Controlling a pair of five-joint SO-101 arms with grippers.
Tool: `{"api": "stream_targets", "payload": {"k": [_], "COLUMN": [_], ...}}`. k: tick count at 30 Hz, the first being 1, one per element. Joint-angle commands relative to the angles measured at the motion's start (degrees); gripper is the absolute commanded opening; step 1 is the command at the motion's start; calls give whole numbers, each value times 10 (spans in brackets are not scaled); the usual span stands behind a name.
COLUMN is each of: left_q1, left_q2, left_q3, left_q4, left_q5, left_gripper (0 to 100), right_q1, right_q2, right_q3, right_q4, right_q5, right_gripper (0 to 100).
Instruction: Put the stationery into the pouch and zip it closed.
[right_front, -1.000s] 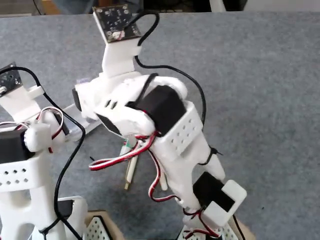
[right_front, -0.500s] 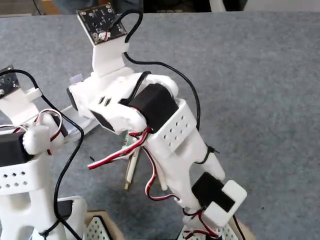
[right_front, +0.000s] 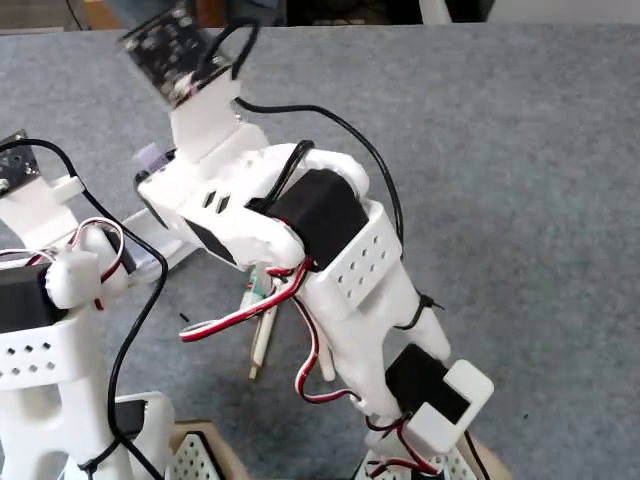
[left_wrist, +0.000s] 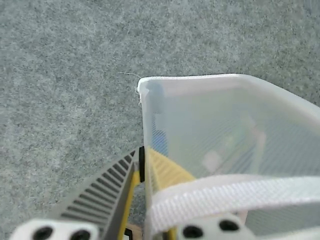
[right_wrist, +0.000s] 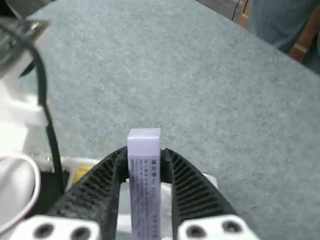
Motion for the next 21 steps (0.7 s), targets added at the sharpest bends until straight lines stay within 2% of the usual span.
{"api": "stream_targets", "payload": {"k": [1,6,15,21], "left_q1": [-6,-6,-6,-9], "left_q2": [6,6,6,6], "left_q3": [3,3,3,3], "left_q4": [-5,-5,-5,-5], "left_q5": [-1,-1,-1,-1], "left_gripper": [29,29,29,29], "right_q1": [-21,-32,-33,-52], "right_q2": [-36,-45,-44,-57], "right_q3": [-24,-20,-20,41], "right_q4": [17,43,77,87], "right_q5": [72,120,278,324], "right_gripper": [12,12,12,12]}}
